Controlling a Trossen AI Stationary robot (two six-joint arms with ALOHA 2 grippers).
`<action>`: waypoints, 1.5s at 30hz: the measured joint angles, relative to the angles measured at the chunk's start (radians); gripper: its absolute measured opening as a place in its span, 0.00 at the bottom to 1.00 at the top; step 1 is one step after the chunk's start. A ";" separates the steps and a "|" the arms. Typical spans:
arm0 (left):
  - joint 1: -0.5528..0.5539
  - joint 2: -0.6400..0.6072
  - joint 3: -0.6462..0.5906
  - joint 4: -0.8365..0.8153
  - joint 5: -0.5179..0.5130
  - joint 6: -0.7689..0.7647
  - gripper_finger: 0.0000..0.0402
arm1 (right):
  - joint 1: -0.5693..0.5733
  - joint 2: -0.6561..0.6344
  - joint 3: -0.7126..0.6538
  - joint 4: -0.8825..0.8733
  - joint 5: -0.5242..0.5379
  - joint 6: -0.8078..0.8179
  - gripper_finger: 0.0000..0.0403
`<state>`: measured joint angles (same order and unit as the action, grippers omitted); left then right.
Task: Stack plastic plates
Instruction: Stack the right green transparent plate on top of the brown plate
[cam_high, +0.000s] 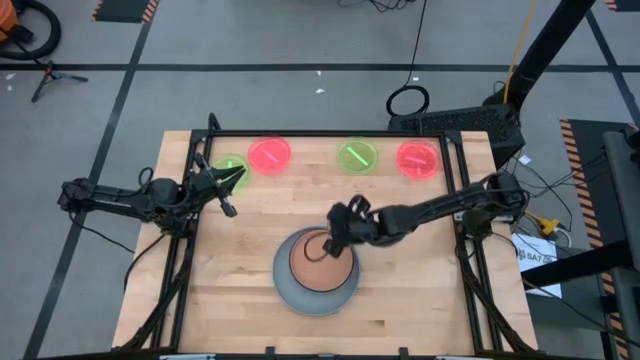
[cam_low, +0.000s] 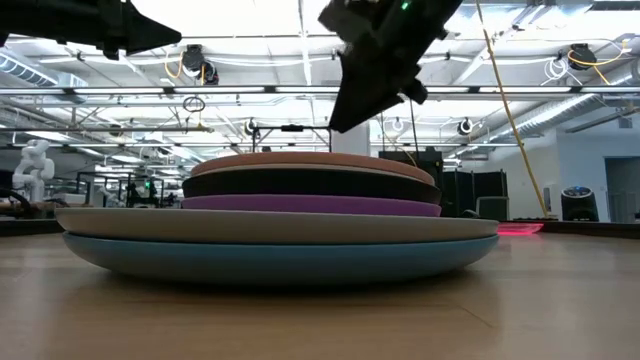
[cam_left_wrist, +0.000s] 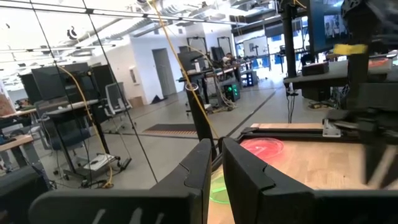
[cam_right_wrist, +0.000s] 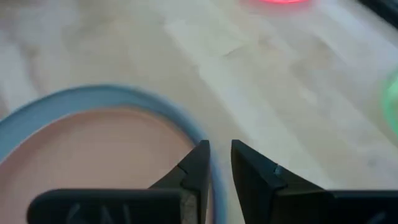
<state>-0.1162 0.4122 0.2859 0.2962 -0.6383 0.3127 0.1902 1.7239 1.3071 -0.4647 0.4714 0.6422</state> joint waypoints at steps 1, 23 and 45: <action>0.000 0.000 0.000 0.000 0.000 0.000 0.12 | -0.020 -0.002 0.000 -0.004 0.000 0.002 0.15; 0.005 0.000 0.000 -0.007 0.000 0.025 0.12 | -0.583 0.048 0.000 -0.161 -0.322 -0.240 0.21; 0.083 0.000 0.000 -0.070 0.000 -0.038 0.12 | -0.643 0.123 -0.013 -0.148 -0.378 -0.957 0.33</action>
<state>-0.0327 0.4122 0.2859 0.2264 -0.6384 0.2745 -0.4529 1.8468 1.2944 -0.6126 0.0933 -0.3148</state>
